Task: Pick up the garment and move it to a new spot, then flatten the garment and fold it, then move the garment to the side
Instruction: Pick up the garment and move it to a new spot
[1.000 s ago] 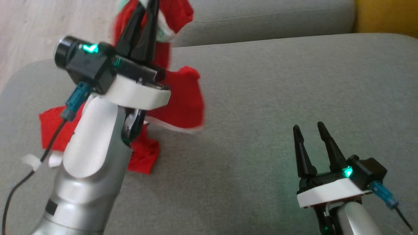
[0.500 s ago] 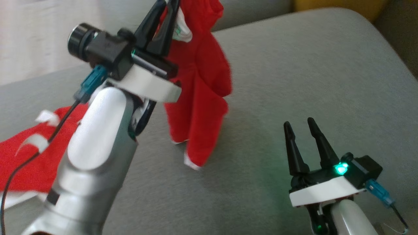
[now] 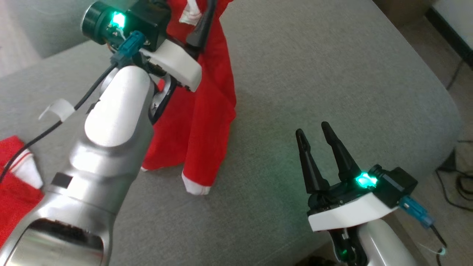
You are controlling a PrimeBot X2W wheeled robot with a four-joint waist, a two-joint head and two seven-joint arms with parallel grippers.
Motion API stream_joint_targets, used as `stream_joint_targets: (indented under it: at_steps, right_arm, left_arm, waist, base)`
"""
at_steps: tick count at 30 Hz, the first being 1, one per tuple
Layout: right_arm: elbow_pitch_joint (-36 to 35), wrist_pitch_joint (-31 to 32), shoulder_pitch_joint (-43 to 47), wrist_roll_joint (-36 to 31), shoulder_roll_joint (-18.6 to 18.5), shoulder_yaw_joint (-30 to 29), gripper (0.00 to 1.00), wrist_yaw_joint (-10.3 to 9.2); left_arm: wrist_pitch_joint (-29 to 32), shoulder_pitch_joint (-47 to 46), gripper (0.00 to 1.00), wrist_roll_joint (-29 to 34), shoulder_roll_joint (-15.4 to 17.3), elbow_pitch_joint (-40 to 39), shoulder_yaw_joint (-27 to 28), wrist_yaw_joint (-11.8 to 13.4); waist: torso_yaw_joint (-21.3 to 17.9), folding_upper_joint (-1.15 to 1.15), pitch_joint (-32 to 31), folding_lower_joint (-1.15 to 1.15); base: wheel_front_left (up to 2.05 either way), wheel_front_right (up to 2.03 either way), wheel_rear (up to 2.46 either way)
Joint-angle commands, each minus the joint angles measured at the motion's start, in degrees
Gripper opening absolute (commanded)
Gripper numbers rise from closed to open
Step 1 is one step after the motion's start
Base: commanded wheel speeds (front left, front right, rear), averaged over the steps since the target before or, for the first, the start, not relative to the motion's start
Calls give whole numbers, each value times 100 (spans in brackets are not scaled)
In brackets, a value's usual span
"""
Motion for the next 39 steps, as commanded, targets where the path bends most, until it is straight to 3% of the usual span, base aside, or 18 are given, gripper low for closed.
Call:
stream_joint_targets:
  at_steps: [1, 9, 17, 23, 28, 35, 39]
  right_arm:
    - [-219, -62, -220, 27, -27, 142, 100, -4]
    - [-130, -62, -236, -80, -27, -73, 100, -4]
    - [-54, -62, -265, -224, -27, -242, 100, -4]
    - [-14, -62, -282, -274, -27, -418, 100, -4]
    - [-1, -62, -303, -244, -27, -436, 100, -4]
    - [40, -62, -234, -244, -27, -483, 100, -4]
    - [75, -62, -188, -313, -27, -623, 100, -4]
  left_arm:
    - [-129, -334, 100, -6, 139, 33, 89, -38]
    - [-460, -353, 100, -225, 130, 518, -294, -74]
    - [-535, -262, 100, -586, 159, 435, -1044, -78]
    - [-319, -85, 100, -1175, 334, 122, -1902, -79]
    - [23, -86, 100, -1861, 745, -249, -2578, -80]
    - [-146, -18, 100, -2108, 1128, -392, -2366, 60]
    - [-424, 351, 100, -2220, 1276, -532, -2143, 444]
  waist:
    - [-140, 0, 169, -1]
    - [278, 0, 107, -1]
    - [807, 0, -3, -1]
    - [1180, 0, -93, -1]
    - [1383, 0, -164, -1]
    - [1644, 0, -314, -1]
    - [1871, 0, -429, -1]
  base:
    - [0, 0, 0]
    - [0, 0, 0]
    - [0, 0, 0]
    - [0, 0, 0]
    - [0, 0, 0]
    - [0, 0, 0]
    - [0, 0, 0]
